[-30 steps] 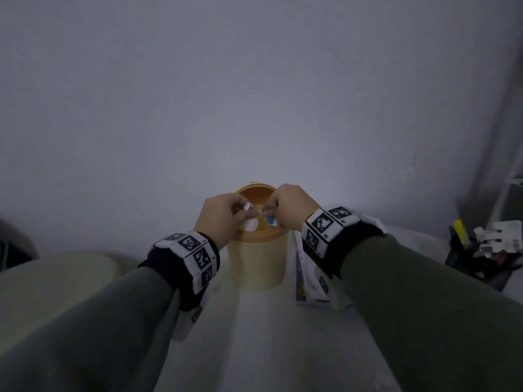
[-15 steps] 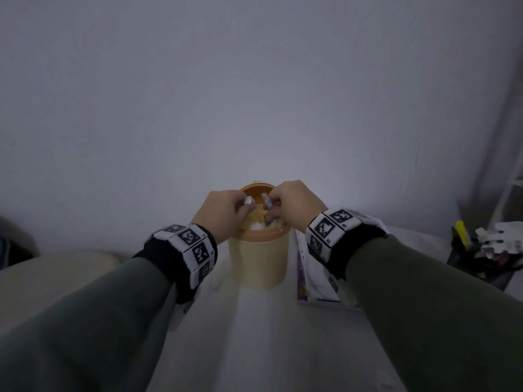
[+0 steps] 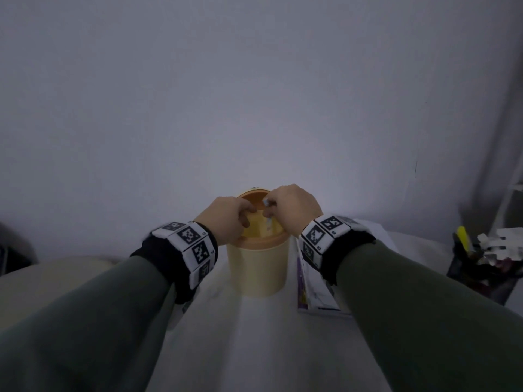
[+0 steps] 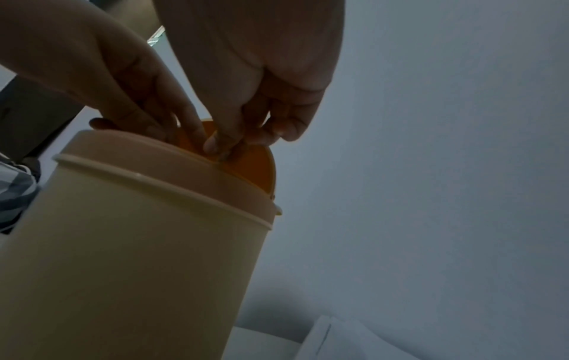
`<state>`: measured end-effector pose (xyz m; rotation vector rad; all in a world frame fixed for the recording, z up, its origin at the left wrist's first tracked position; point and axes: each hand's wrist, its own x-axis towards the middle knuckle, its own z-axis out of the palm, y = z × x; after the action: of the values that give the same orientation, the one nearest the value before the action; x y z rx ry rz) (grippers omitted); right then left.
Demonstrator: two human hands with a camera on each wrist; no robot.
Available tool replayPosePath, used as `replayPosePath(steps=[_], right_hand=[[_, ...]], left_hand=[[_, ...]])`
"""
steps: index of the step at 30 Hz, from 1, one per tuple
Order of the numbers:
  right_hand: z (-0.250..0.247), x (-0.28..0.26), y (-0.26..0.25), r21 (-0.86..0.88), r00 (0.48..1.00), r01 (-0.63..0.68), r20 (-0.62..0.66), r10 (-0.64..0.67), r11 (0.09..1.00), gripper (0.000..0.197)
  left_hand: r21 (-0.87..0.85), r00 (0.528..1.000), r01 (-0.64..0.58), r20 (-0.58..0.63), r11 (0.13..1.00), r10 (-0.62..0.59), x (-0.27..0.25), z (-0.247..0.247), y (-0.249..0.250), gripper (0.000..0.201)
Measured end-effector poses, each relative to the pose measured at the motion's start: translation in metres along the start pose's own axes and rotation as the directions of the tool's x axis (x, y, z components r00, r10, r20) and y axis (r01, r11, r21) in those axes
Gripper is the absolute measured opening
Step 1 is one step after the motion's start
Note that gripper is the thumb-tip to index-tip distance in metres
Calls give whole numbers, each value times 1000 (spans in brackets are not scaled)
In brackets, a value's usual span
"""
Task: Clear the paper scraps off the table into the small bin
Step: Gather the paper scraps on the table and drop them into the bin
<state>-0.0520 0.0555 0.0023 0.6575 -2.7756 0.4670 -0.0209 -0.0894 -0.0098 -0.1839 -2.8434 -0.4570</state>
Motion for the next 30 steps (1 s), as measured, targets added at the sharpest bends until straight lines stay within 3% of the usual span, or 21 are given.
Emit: replayPosePath(steps=[4,8,11,13,18,22,24,27,30], right_hand=[[7,-8,7,-120,997,73,27,-70,990,31],[1,-19,14,-47,999,-19,45,21,999,52],[-14,-34,13,34,999,-53,15,52,998,49],[-24,-49,11,19,998,-55,13,55,998,41],[-56,-100,11,-105,981,-108,149,123,989,34],[-90,-157,22,-256,957,-110,233,171,961,35],[-107,-185,27,-333,938,-101,282,202,937,33],[-125,-227,39,-396,890,-122,363,277,910,35],[-127,-269,49,-432,819,-119,466,334,894,39]], left_hand=[[-49,999,14,-31,999,-15,-2,2,-3,42],[-111,989,18,-142,994,-34,-16,7,1,29],[-140,974,-35,-228,989,2,-32,2,14,26],[-149,975,-74,-218,986,41,-46,-3,28,23],[-139,988,-147,-59,979,140,-83,-3,73,20],[-76,962,-178,195,981,190,-114,6,114,30],[-61,919,-206,332,977,214,-133,14,134,37],[-7,805,-288,541,958,246,-164,31,162,46],[-1,722,-366,630,931,285,-192,53,186,56]])
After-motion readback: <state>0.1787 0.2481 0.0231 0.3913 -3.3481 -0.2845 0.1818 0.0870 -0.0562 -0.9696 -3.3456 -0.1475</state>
